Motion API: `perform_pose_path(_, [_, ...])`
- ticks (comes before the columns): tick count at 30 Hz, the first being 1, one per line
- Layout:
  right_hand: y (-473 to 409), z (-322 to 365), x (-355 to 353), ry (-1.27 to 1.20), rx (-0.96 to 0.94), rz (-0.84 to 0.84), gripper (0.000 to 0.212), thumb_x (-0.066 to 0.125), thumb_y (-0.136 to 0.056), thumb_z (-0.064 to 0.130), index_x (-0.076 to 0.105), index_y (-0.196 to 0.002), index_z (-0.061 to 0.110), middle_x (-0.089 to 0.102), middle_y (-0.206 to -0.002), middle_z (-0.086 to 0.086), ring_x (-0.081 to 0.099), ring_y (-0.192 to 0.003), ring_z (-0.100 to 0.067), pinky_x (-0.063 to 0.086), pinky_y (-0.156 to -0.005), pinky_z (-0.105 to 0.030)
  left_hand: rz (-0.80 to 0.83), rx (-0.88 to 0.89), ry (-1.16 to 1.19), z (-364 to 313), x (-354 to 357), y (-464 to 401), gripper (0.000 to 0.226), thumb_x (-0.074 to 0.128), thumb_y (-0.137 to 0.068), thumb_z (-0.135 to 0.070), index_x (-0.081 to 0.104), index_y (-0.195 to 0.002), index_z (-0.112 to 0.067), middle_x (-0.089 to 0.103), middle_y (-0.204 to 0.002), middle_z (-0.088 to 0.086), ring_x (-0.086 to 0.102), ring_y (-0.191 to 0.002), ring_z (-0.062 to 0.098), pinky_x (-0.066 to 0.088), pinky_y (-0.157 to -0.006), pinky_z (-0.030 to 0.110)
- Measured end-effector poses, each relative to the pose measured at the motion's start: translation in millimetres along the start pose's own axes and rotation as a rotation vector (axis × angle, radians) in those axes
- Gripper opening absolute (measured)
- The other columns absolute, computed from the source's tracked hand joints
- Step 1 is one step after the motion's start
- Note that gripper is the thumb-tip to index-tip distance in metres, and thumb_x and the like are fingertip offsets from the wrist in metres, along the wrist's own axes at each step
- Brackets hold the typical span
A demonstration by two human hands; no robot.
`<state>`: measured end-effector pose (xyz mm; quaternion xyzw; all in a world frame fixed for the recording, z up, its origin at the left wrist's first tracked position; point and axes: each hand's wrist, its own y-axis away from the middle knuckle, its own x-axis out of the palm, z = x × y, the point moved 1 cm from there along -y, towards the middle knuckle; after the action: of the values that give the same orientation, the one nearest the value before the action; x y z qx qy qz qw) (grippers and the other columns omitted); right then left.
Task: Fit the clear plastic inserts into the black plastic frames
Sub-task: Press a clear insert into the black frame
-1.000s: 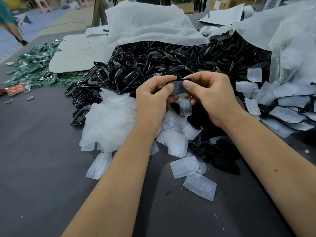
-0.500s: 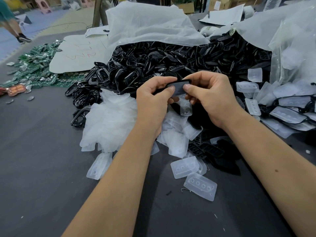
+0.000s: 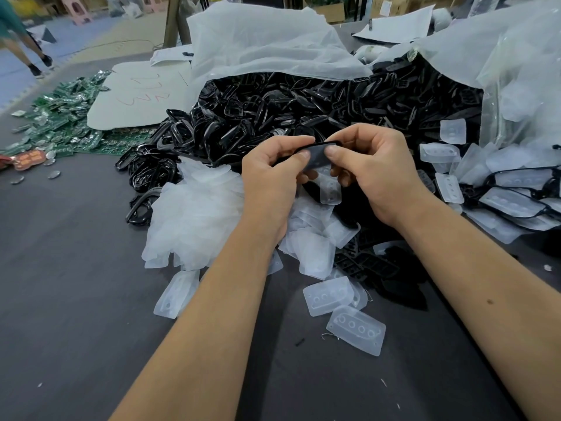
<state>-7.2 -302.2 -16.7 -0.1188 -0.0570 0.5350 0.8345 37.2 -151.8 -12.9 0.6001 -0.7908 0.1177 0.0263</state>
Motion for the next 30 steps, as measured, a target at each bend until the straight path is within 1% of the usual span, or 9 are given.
perform_pose_path(3, [0.7, 0.8, 0.2, 0.014, -0.013, -0.002, 0.002, 0.074, -0.092, 0.002, 0.073, -0.093, 0.003, 0.068, -0.070, -0.004, 0.062, -0.059, -0.014, 0.047, -0.051, -0.023, 0.000, 0.001, -0.007, 0.9, 0.1, -0.5, 0.029, 0.064, -0.092, 0.008, 0.080, -0.090, -0.016, 0.075, -0.085, 0.008, 0.068, -0.071, 0.019, 0.052, -0.059, 0.018])
perform_pose_path(6, [0.8, 1.0, 0.6, 0.014, -0.006, -0.004, 0.002, 0.073, -0.093, 0.000, 0.072, -0.095, 0.001, 0.068, -0.070, -0.005, 0.062, -0.058, -0.015, 0.046, -0.050, -0.023, 0.005, 0.007, -0.004, 1.2, 0.1, -0.6, 0.027, 0.066, -0.093, 0.007, 0.080, -0.091, -0.016, 0.075, -0.085, 0.007, 0.068, -0.070, 0.015, 0.052, -0.060, 0.017])
perform_pose_path(8, [0.7, 1.0, 0.8, 0.003, 0.002, -0.006, 0.003, 0.072, -0.093, 0.000, 0.073, -0.093, 0.003, 0.068, -0.071, -0.006, 0.062, -0.058, -0.015, 0.046, -0.050, -0.023, 0.008, 0.012, -0.004, 1.8, -0.2, -0.7, 0.025, 0.068, -0.094, 0.005, 0.081, -0.092, -0.017, 0.075, -0.084, 0.006, 0.068, -0.069, 0.014, 0.052, -0.060, 0.017])
perform_pose_path(13, [0.0, 0.2, 0.4, 0.011, -0.014, -0.006, 0.004, 0.073, -0.093, 0.002, 0.073, -0.093, 0.007, 0.068, -0.069, -0.004, 0.062, -0.059, -0.014, 0.047, -0.049, -0.022, 0.016, 0.015, 0.006, 3.5, -1.5, -1.7, 0.023, 0.068, -0.094, 0.005, 0.081, -0.095, -0.015, 0.076, -0.085, 0.008, 0.069, -0.070, 0.018, 0.053, -0.061, 0.018])
perform_pose_path(17, [0.4, -0.1, 0.7, 0.001, -0.017, -0.005, 0.005, 0.075, -0.094, 0.005, 0.073, -0.091, 0.009, 0.068, -0.066, 0.000, 0.062, -0.058, -0.014, 0.046, -0.048, -0.021, 0.015, 0.001, 0.002, 4.8, -2.4, -2.3, 0.021, 0.068, -0.094, 0.003, 0.080, -0.098, -0.014, 0.076, -0.085, 0.010, 0.070, -0.065, 0.017, 0.052, -0.057, 0.021])
perform_pose_path(23, [1.4, 0.3, -0.2, -0.012, -0.016, 0.010, 0.003, 0.075, -0.094, 0.007, 0.073, -0.093, 0.005, 0.067, -0.063, 0.001, 0.061, -0.055, -0.011, 0.047, -0.048, -0.021, 0.023, -0.006, 0.004, 4.9, -3.8, -2.7, 0.022, 0.067, -0.094, 0.002, 0.081, -0.098, -0.014, 0.077, -0.085, 0.009, 0.070, -0.065, 0.018, 0.052, -0.059, 0.022])
perform_pose_path(27, [1.2, 0.4, 0.0, 0.001, -0.010, 0.009, 0.005, 0.075, -0.095, 0.009, 0.073, -0.094, 0.004, 0.067, -0.063, -0.001, 0.060, -0.054, -0.012, 0.047, -0.049, -0.021, 0.020, -0.007, -0.001, 5.4, -3.9, -2.6, 0.022, 0.068, -0.094, 0.002, 0.081, -0.098, -0.015, 0.077, -0.086, 0.008, 0.070, -0.066, 0.019, 0.052, -0.058, 0.022])
perform_pose_path(30, [1.1, 1.1, -0.4, -0.001, -0.021, 0.023, 0.008, 0.075, -0.096, 0.012, 0.072, -0.094, 0.004, 0.068, -0.070, -0.004, 0.064, -0.059, -0.015, 0.049, -0.050, -0.022, 0.018, 0.001, -0.021, 6.0, -4.2, -2.6, 0.021, 0.068, -0.095, 0.000, 0.081, -0.100, -0.016, 0.078, -0.085, 0.007, 0.072, -0.068, 0.019, 0.052, -0.058, 0.025])
